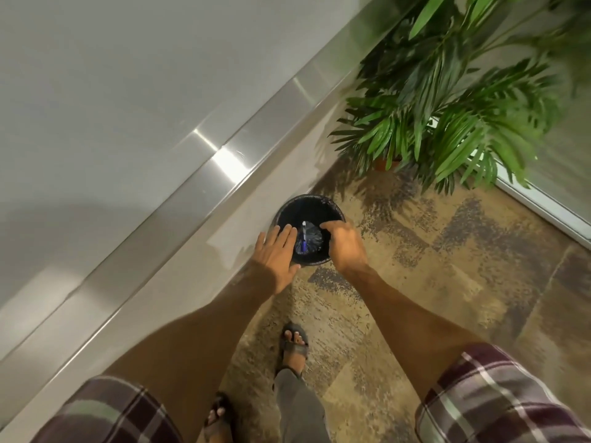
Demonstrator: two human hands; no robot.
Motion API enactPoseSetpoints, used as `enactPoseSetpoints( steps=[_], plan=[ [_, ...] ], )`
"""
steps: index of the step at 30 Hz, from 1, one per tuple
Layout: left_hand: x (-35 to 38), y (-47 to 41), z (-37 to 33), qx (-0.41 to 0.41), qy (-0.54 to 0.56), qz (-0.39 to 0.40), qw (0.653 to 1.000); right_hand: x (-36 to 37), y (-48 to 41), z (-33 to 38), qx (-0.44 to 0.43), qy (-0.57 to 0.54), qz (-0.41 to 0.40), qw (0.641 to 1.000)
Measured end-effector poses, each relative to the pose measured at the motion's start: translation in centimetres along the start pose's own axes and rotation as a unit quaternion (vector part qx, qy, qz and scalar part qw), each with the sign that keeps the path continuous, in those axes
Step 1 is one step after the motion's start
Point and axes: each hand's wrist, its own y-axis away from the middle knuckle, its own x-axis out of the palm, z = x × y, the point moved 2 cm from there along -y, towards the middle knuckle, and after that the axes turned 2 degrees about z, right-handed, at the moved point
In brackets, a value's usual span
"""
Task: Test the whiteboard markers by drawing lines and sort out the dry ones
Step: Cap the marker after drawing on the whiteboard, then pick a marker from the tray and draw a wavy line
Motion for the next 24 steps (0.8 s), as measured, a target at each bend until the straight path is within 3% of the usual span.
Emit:
enactPoseSetpoints(
  steps=[12,24],
  plan=[
    [-7.1,9.5,-1.9,-0.001,0.002,-0.055,0.998,-3.5,9.0,7.5,-0.072,0.065,-0.056,0.994],
    [-14.0,23.2,-0.6,0.035,-0.012,-0.182,0.983,-10.4,19.9,19.9,-0.117,0.108,-0.144,0.977]
  ],
)
